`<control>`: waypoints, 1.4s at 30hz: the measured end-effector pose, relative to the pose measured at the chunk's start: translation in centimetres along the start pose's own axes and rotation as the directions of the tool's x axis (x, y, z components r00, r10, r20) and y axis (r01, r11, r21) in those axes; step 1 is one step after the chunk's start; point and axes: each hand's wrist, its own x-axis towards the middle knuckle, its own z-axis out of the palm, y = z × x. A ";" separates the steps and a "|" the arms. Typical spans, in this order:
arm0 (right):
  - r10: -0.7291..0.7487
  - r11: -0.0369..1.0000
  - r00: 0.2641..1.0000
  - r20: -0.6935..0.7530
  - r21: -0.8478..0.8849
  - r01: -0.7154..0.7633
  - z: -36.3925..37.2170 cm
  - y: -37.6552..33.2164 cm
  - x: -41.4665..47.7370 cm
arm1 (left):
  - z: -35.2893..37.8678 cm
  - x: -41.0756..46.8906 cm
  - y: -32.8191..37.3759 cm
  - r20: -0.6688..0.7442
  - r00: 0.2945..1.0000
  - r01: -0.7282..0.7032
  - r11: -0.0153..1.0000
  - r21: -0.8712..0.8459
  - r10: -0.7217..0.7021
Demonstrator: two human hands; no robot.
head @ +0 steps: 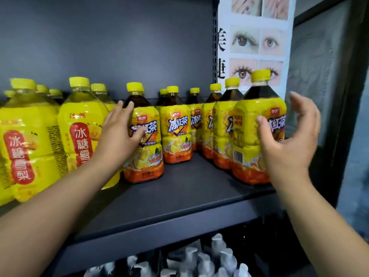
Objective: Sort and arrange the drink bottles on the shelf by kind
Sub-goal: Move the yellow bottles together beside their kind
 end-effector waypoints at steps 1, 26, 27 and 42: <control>0.162 0.985 0.984 0.081 -0.072 -0.156 -0.6 0.7 0.4 | 0.2 0.0 -0.1 -0.005 1.000 -0.003 1.000 -0.007 0.003; 0.600 0.729 0.511 0.615 -0.157 -0.666 7.4 -2.5 -3.1 | 0.7 -3.1 -1.4 0.187 0.890 -0.456 0.817 0.352 0.416; 0.608 0.726 0.503 0.614 -0.175 -0.665 7.8 -2.5 -3.1 | 0.5 -3.0 -1.0 0.167 0.906 -0.422 0.860 0.287 0.389; 0.470 0.819 0.424 0.774 -0.203 -0.537 11.9 0.3 -4.1 | 1.4 2.7 3.4 0.062 0.848 -0.530 0.847 0.038 0.527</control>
